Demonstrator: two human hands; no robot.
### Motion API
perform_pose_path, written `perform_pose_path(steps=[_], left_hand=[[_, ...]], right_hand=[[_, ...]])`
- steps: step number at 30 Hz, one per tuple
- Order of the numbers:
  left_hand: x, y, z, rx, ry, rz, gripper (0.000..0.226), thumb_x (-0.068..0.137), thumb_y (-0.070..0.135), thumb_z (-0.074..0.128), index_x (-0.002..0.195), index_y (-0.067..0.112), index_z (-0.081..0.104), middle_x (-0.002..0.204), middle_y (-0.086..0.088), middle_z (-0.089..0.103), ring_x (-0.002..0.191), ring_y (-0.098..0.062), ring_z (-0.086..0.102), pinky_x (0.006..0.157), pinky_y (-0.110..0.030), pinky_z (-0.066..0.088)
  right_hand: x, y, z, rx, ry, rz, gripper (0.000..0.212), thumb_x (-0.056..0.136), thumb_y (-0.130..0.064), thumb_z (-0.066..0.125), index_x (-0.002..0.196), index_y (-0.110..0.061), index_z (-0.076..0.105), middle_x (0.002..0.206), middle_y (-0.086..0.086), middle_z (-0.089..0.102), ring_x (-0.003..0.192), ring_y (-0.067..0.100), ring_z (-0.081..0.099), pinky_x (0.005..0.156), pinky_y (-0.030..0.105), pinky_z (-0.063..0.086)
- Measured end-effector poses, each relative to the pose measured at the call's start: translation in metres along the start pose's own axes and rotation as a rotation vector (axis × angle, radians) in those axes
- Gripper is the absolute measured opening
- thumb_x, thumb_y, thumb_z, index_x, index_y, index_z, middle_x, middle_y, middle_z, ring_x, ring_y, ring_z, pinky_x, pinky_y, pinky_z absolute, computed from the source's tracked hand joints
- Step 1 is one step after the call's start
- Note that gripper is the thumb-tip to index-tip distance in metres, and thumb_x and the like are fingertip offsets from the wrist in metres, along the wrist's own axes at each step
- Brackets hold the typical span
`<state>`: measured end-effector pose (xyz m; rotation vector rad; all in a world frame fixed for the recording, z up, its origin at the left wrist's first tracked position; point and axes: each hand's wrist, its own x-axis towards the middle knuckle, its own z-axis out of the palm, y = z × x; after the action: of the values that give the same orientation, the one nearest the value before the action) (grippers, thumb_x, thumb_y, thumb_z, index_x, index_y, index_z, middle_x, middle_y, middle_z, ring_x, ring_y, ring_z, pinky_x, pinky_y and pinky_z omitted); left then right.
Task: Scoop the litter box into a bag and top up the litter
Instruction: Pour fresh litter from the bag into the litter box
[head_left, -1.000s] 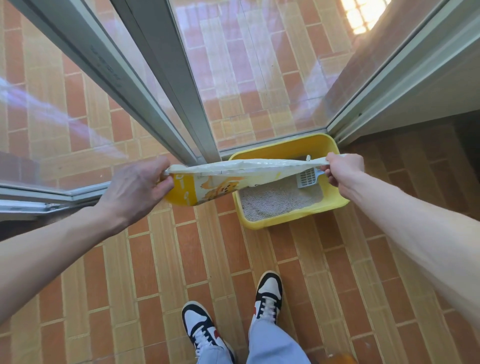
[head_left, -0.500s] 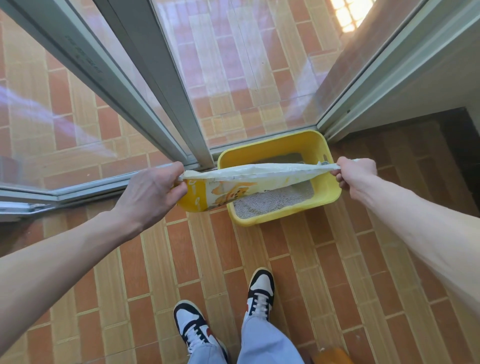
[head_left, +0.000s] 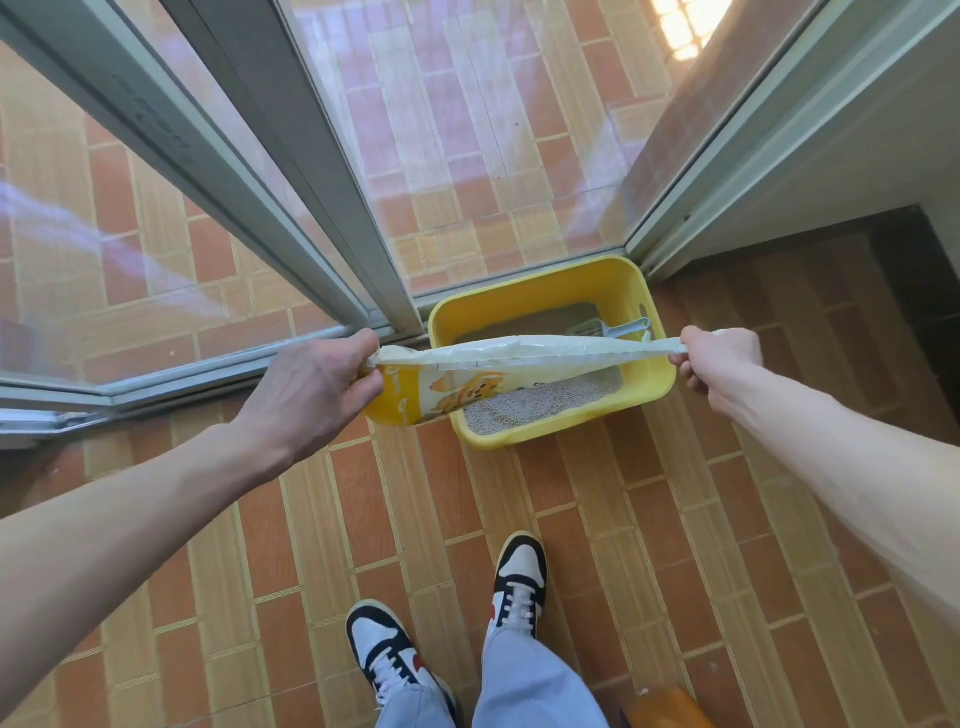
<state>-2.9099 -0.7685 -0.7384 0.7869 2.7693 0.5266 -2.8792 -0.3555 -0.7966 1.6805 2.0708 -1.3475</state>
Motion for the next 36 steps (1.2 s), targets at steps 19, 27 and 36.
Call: perform_pose_path(steps=[19,27,36], left_hand=[[0.004,-0.001,-0.001,-0.009,-0.027,0.013,0.026,0.095,0.014,0.063,0.079,0.014,0.043,0.057,0.000,0.044,0.051,-0.020,0.043,0.047,-0.036,0.037],[0.005,-0.012,-0.007,0.015,-0.020,0.012,0.019,0.098,0.023,0.056,0.085,0.010,0.049,0.060,-0.003,0.050,0.053,-0.026,0.050,0.047,-0.037,0.041],[-0.004,-0.029,-0.018,0.045,-0.015,-0.055,0.024,0.094,0.011,0.065,0.082,0.011,0.044,0.056,-0.004,0.043,0.050,-0.028,0.042,0.049,-0.035,0.029]], right_hand=[[0.011,-0.003,-0.007,-0.120,-0.082,-0.028,0.023,0.091,-0.016,0.058,0.104,-0.002,0.070,0.060,0.002,0.069,0.047,0.009,0.048,0.046,0.023,0.040],[0.011,-0.004,0.003,-0.151,-0.103,-0.071,0.021,0.093,-0.017,0.059,0.103,-0.002,0.070,0.063,0.002,0.068,0.046,0.008,0.047,0.044,0.021,0.039],[0.002,-0.029,0.030,-0.075,-0.079,-0.189,0.029,0.088,-0.018,0.055,0.101,0.002,0.070,0.058,0.002,0.067,0.038,0.008,0.047,0.040,0.021,0.037]])
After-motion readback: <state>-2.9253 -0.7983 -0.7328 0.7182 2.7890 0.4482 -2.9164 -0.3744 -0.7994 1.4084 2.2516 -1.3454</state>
